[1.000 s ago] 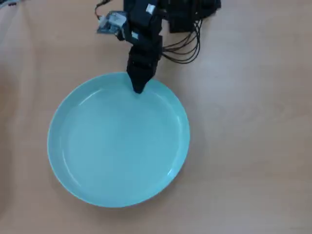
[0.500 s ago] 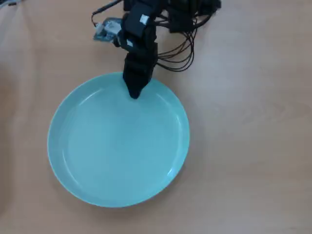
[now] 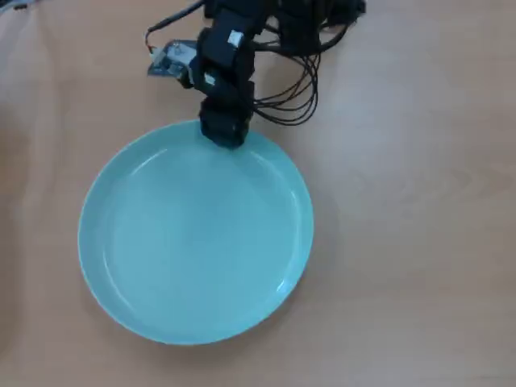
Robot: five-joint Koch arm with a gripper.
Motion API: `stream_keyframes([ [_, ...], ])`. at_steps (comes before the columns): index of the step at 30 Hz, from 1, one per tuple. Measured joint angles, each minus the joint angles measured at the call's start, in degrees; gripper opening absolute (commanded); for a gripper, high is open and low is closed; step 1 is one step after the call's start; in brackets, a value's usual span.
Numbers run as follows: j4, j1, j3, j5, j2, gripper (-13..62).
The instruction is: Move the green bowl from right to left
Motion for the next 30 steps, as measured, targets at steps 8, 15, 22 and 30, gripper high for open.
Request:
stream_keyframes([
  [8, -0.5, -1.1, 0.0, -0.1, -0.4, -6.8],
  [15, -0.9, -3.3, -0.1, -2.6, -0.5, -6.8],
  [22, -2.8, -7.7, -0.1, -3.3, -0.6, -6.8],
  [30, -2.7, -16.9, -0.2, -3.2, -0.6, -6.8],
])
